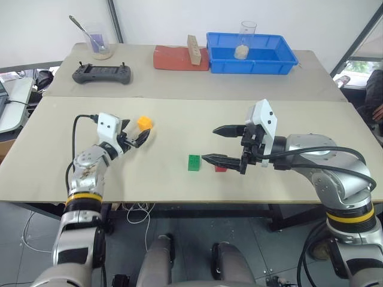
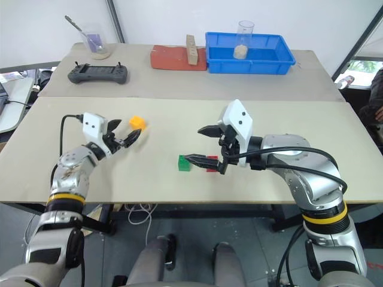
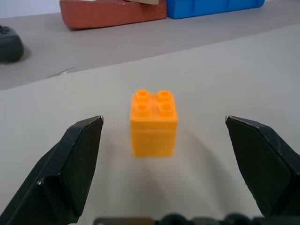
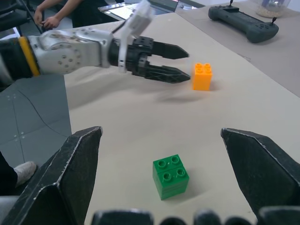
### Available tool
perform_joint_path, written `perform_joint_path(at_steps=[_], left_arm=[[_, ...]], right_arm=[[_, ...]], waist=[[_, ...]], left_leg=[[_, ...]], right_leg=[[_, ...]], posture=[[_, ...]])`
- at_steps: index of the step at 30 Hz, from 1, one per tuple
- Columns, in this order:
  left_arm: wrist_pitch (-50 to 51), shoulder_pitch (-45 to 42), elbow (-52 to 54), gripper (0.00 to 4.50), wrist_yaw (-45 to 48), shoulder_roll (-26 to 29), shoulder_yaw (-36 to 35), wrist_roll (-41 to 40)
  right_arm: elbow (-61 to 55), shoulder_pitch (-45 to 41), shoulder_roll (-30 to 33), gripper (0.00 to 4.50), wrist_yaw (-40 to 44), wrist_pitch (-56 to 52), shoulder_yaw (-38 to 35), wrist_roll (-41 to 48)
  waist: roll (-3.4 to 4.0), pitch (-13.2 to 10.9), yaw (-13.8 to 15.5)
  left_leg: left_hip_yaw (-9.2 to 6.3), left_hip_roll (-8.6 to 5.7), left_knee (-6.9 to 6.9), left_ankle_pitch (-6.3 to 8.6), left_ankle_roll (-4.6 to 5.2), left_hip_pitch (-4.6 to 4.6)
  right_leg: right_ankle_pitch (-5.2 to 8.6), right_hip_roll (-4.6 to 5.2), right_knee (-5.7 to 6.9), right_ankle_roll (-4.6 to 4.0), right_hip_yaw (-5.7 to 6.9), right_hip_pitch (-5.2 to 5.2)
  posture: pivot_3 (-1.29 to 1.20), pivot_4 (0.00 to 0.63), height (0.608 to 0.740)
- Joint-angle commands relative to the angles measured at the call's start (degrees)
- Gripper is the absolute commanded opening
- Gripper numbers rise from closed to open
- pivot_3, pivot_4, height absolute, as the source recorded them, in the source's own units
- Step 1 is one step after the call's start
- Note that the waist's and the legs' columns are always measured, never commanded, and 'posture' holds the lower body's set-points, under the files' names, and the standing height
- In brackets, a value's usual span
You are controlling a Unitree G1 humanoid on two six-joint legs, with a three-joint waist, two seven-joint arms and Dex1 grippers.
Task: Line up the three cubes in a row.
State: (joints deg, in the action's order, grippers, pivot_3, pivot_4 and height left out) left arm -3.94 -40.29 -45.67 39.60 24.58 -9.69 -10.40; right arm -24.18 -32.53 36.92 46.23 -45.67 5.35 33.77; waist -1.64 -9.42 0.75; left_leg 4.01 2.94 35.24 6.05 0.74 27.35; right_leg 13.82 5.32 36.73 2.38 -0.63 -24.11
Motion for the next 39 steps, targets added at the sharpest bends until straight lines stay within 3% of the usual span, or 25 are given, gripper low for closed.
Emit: perform_joint_path(at_steps=[1,4,5,8,12,13,18,25,29,31,39], left_arm=[[-5.4,-5.1,-9.3,4.44,-0.9,0.0,0.5,2.0],[-8.3,-8.5,-15.0,4.44,-1.7,-0.3,0.4,2.8],[-9.1,-9.1,-16.0,4.21,-1.6,-0.4,0.3,2.9],[-10.1,-9.8,-17.6,3.28,-0.5,-0.4,0.3,2.8],[-10.3,-10.0,-18.6,1.4,-0.3,-0.3,0.1,2.6],[-10.4,-10.1,-18.7,1.31,-0.4,-0.4,0.1,2.7],[-10.1,-9.7,-15.9,1.31,3.2,-0.8,0.4,1.6],[2.8,1.4,13.0,1.31,30.8,5.0,7.2,-4.9],[6.5,6.6,21.6,1.31,41.4,8.9,10.6,-7.4],[6.6,6.5,21.4,1.31,43.6,9.3,11.6,-7.2],[-2.9,-2.4,4.2,1.31,48.3,7.1,14.2,-2.6]], right_arm=[[-2.0,-0.6,1.1,4.5,0.2,0.7,-1.8,0.1],[-2.8,0.0,2.0,4.5,-0.1,0.3,-2.4,0.5],[-3.1,0.3,2.3,4.5,-0.2,0.1,-2.7,0.7],[-3.7,1.1,3.1,4.5,-0.5,0.0,-3.2,0.8],[-4.5,2.3,3.5,4.5,-0.8,0.3,-3.7,0.7],[-4.5,2.4,3.4,4.5,-0.9,0.3,-3.9,0.9],[-5.0,2.6,3.0,4.5,-1.3,0.2,-4.3,1.7],[-5.6,3.5,6.9,4.5,2.7,0.4,-5.9,3.6],[-4.9,4.5,8.7,4.5,5.0,1.9,-5.3,2.9],[-4.6,4.8,8.9,4.5,5.8,2.3,-5.1,2.5],[-5.3,4.9,9.1,4.5,5.8,1.6,-5.7,2.8]], waist=[[-0.02,0.0,-0.1],[-0.04,0.0,-0.1],[-0.04,0.0,-0.1],[-0.04,0.0,-0.1],[-0.04,0.0,-0.1],[-0.04,0.0,-0.1],[-0.04,0.0,-0.1],[-0.06,0.0,-0.3],[-0.05,0.0,-0.9],[-0.05,0.0,-0.8],[-0.06,0.0,0.0]], left_leg=[[0.0,0.01,0.0,-0.01,0.02,0.01],[0.0,0.02,-0.01,-0.02,0.03,0.01],[0.0,0.02,-0.01,-0.02,0.03,0.02],[0.0,0.02,-0.01,0.0,0.0,0.02],[0.0,0.02,-0.01,0.0,-0.01,0.02],[0.0,0.02,-0.01,0.01,-0.01,0.01],[0.0,0.02,-0.01,0.0,-0.01,0.02],[0.01,0.03,-0.03,0.04,-0.06,0.05],[0.02,0.1,-0.08,0.03,-0.05,-0.02],[0.01,0.11,-0.09,0.03,-0.05,-0.03],[0.01,0.06,0.03,-0.02,0.04,0.03]], right_leg=[[0.0,-0.01,-0.02,0.0,0.0,-0.01],[0.0,-0.03,0.01,0.0,0.0,-0.03],[0.0,-0.03,0.01,0.0,0.0,-0.03],[0.0,-0.02,0.0,0.0,0.0,-0.02],[0.0,-0.02,0.01,0.0,0.0,-0.03],[0.0,-0.02,0.01,0.0,0.0,-0.02],[0.0,-0.02,0.02,0.0,0.0,-0.02],[0.0,-0.01,-0.01,-0.02,-0.04,-0.02],[0.08,-0.04,0.04,-0.16,-0.05,-0.06],[0.16,-0.04,0.06,-0.29,-0.01,-0.07],[0.19,-0.01,0.0,-0.31,0.0,-0.03]], posture=[[0.0,0.15,0.74],[0.0,0.15,0.74],[0.0,0.15,0.74],[0.0,0.15,0.74],[0.0,0.15,0.74],[0.0,0.15,0.74],[0.0,0.15,0.74],[0.0,0.15,0.74],[0.0,0.15,0.74],[0.0,0.15,0.74],[0.0,0.15,0.74]])
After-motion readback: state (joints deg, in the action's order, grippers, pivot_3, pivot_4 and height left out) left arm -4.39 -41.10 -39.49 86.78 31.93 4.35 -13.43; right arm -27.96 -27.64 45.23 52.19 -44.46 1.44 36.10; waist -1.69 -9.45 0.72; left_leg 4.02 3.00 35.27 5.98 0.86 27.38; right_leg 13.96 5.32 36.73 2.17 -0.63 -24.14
